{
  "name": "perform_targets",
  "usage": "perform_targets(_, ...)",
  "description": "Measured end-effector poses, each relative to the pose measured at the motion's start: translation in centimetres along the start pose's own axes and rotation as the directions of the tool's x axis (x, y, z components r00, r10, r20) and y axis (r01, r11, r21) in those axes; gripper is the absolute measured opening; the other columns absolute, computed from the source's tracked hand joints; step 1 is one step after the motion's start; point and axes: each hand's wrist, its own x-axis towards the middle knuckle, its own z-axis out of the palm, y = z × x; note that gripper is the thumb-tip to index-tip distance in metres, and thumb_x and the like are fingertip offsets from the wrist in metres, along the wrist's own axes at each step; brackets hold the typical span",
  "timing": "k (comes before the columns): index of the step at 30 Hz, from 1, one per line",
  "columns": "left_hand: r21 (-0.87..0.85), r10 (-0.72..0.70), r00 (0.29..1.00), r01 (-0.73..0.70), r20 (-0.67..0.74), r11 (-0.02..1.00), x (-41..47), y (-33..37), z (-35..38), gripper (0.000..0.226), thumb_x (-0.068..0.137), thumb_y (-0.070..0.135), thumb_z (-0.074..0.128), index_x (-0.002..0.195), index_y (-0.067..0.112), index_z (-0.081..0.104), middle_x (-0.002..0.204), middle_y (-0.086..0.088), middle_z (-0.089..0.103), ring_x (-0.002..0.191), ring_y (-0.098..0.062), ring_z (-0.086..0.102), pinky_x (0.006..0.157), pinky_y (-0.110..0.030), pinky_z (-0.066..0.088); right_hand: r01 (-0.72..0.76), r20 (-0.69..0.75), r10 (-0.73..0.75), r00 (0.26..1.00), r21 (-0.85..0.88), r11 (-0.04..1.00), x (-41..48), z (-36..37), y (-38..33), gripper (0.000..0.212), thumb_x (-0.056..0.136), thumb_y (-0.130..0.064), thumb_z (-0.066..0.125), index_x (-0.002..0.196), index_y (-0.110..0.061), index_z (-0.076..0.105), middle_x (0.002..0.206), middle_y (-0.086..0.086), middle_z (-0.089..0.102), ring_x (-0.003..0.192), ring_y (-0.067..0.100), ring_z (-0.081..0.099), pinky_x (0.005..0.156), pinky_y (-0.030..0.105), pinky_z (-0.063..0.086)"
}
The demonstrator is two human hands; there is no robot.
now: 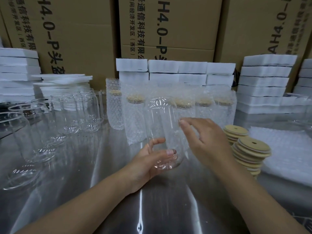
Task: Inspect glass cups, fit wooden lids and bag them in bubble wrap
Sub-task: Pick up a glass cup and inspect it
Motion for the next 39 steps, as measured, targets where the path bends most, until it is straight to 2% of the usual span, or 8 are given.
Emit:
perform_targets(4, 0.074, 0.04, 0.998, -0.037, -0.039, 0.997, 0.3, -0.1, -0.3, 0.06, 0.063, 0.016, 0.075, 0.117, 0.02, 0.049, 0.101, -0.008, 0.076, 0.087, -0.02, 0.072, 0.073, -0.029, 0.059, -0.302, -0.194, 0.247, 0.949, -0.341, 0.89, 0.5, -2.7, 1.6, 0.052, 0.092, -0.052, 0.045, 0.129, -0.017, 0.058, 0.127, 0.008, 0.061, 0.114, 0.032, 0.053, 0.093, 0.042, 0.038)
perform_targets(8, 0.136, 0.068, 0.993, -0.055, -0.092, 0.989, 0.5, 0.0, -0.6, 0.077, 0.049, 0.026, 0.085, 0.118, 0.022, 0.05, 0.102, -0.006, 0.076, 0.086, -0.017, 0.073, 0.071, -0.03, 0.057, -0.537, -0.129, 0.545, 0.829, -0.456, 0.71, 0.3, -5.0, 3.3, 0.054, 0.09, -0.043, 0.049, 0.138, -0.018, 0.044, 0.14, 0.014, 0.043, 0.126, 0.037, 0.038, 0.1, 0.046, 0.03)
perform_targets(14, 0.221, 0.111, 0.982, -0.076, -0.15, 0.972, 0.9, -0.1, -0.7, 0.087, 0.043, 0.033, 0.086, 0.121, 0.026, 0.048, 0.092, 0.006, 0.076, 0.082, -0.011, 0.072, 0.075, -0.034, 0.055, -0.525, 0.038, 0.679, 0.733, -0.603, 0.6, -0.2, -5.6, 4.5, 0.067, 0.086, -0.059, 0.053, 0.14, -0.024, 0.034, 0.141, 0.008, 0.038, 0.128, 0.032, 0.037, 0.098, 0.043, 0.03)
perform_targets(21, 0.222, 0.138, 0.97, -0.092, -0.2, 0.971, 1.2, -0.2, -1.0, 0.073, 0.056, 0.029, 0.08, 0.121, 0.026, 0.047, 0.082, 0.008, 0.074, 0.081, -0.007, 0.071, 0.078, -0.038, 0.056, -0.531, 0.026, 0.679, 0.734, -0.6, 0.598, 0.0, -5.2, 4.7, 0.06, 0.087, -0.049, 0.056, 0.138, -0.024, 0.037, 0.137, 0.008, 0.044, 0.124, 0.032, 0.042, 0.095, 0.041, 0.033)
perform_targets(27, 0.271, 0.148, 0.965, -0.087, -0.215, 0.959, 1.4, -0.4, -1.1, 0.078, 0.053, 0.032, 0.083, 0.123, 0.028, 0.047, 0.094, 0.005, 0.074, 0.087, -0.01, 0.072, 0.073, -0.033, 0.056, -0.495, -0.278, 0.421, 0.863, -0.303, 0.814, 0.1, -4.8, 4.2, 0.045, 0.091, -0.046, 0.052, 0.129, -0.021, 0.053, 0.127, 0.015, 0.05, 0.12, 0.038, 0.041, 0.092, 0.047, 0.035)
perform_targets(30, 0.367, 0.156, 0.964, -0.068, -0.215, 0.928, 1.2, -0.3, -1.1, 0.09, 0.044, 0.044, 0.086, 0.123, 0.034, 0.045, 0.111, 0.004, 0.067, 0.093, -0.008, 0.07, 0.065, -0.021, 0.053, -0.311, -0.369, 0.307, 0.877, 0.049, 0.949, 0.2, -4.0, 3.4, 0.026, 0.096, -0.042, 0.045, 0.097, -0.02, 0.059, 0.105, 0.007, 0.052, 0.101, 0.02, 0.047, 0.077, 0.03, 0.03)
perform_targets(34, 0.443, 0.179, 0.966, -0.08, -0.187, 0.893, 1.2, -0.6, -1.2, 0.084, 0.047, 0.033, 0.087, 0.119, 0.039, 0.045, 0.118, 0.005, 0.061, 0.097, -0.007, 0.067, 0.064, -0.015, 0.052, -0.204, -0.368, 0.328, 0.87, 0.339, 0.919, 0.2, -2.9, 2.1, 0.037, 0.089, -0.052, 0.055, 0.085, -0.016, 0.05, 0.099, 0.007, 0.053, 0.081, 0.004, 0.049, 0.072, 0.021, 0.039)
perform_targets(39, 0.53, 0.186, 0.977, -0.102, -0.108, 0.842, 1.0, -0.6, -1.0, 0.08, 0.046, 0.031, 0.088, 0.114, 0.042, 0.047, 0.118, 0.008, 0.059, 0.093, 0.0, 0.066, 0.075, -0.017, 0.054, -0.111, -0.383, 0.432, 0.817, 0.63, 0.769, -0.1, -2.5, 1.6, 0.051, 0.072, -0.065, 0.065, 0.073, -0.018, 0.046, 0.088, 0.014, 0.061, 0.091, 0.025, 0.066, 0.089, 0.045, 0.052)
